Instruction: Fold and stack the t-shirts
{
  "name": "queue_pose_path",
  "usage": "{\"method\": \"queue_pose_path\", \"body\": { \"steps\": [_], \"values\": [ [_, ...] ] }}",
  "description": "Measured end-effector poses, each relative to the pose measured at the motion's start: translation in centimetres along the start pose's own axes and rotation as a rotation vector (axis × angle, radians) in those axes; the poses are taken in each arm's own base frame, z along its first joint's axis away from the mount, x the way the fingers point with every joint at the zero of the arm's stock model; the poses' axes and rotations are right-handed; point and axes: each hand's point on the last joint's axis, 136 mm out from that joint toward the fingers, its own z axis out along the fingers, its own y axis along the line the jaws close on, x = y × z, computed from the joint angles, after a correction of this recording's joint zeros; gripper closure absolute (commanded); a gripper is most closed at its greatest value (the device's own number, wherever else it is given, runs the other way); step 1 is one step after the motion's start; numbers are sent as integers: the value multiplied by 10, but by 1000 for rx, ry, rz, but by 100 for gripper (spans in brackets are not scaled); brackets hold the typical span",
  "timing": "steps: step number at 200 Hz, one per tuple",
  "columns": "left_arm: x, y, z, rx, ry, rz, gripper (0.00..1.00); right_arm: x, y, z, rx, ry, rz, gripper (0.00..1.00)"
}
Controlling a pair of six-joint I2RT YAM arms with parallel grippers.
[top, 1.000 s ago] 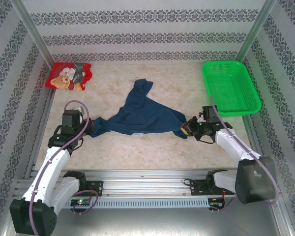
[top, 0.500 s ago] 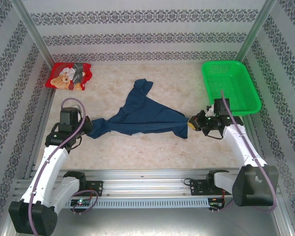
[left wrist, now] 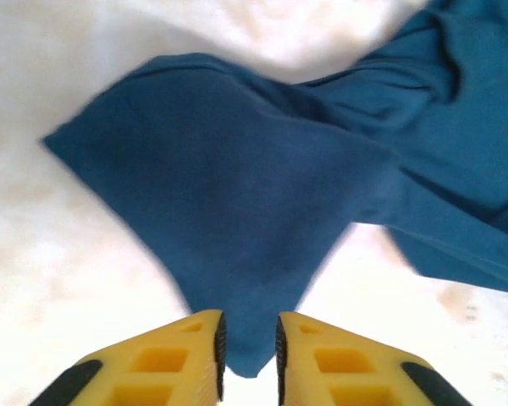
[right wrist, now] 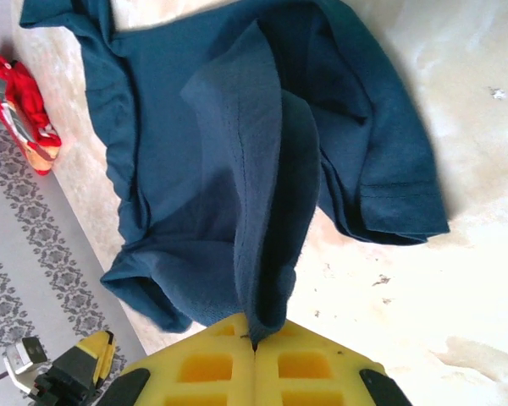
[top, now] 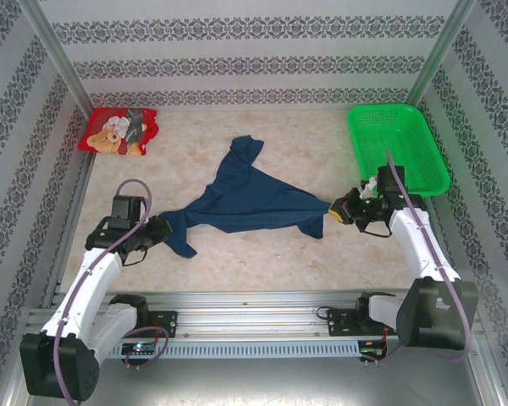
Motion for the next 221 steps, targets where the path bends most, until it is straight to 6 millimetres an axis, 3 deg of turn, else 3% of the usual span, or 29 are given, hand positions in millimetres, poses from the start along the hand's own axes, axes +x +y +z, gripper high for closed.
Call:
{"method": "queue_pose_path", "body": {
  "steps": [8, 33, 55, 72, 108, 148, 184, 221],
  "values": [
    [2, 10, 0, -51, 3, -35, 65, 1, -2, 1, 6, 9, 4, 100],
    [7, 32, -6, -159, -5, -129, 52, 2, -5, 5, 14, 35, 6, 100],
    [8, 22, -11, -104, -13, -194, 47, 1, -2, 6, 13, 53, -2, 100],
    [21, 5, -9, -52, 38, -197, 43, -2, 1, 7, 7, 64, -10, 100],
    [68, -23, -6, -8, 203, -164, 43, -9, 8, 11, 0, 108, -23, 100],
    [98, -17, 17, -93, 277, -212, 45, -16, 13, 19, -7, 165, -44, 100],
    [107, -12, 47, -203, 293, -217, 51, -18, 16, 22, -19, 197, -55, 100],
    [90, -5, 58, -256, 182, -243, 55, -16, 19, 22, -41, 210, -58, 100]
  ]
}}
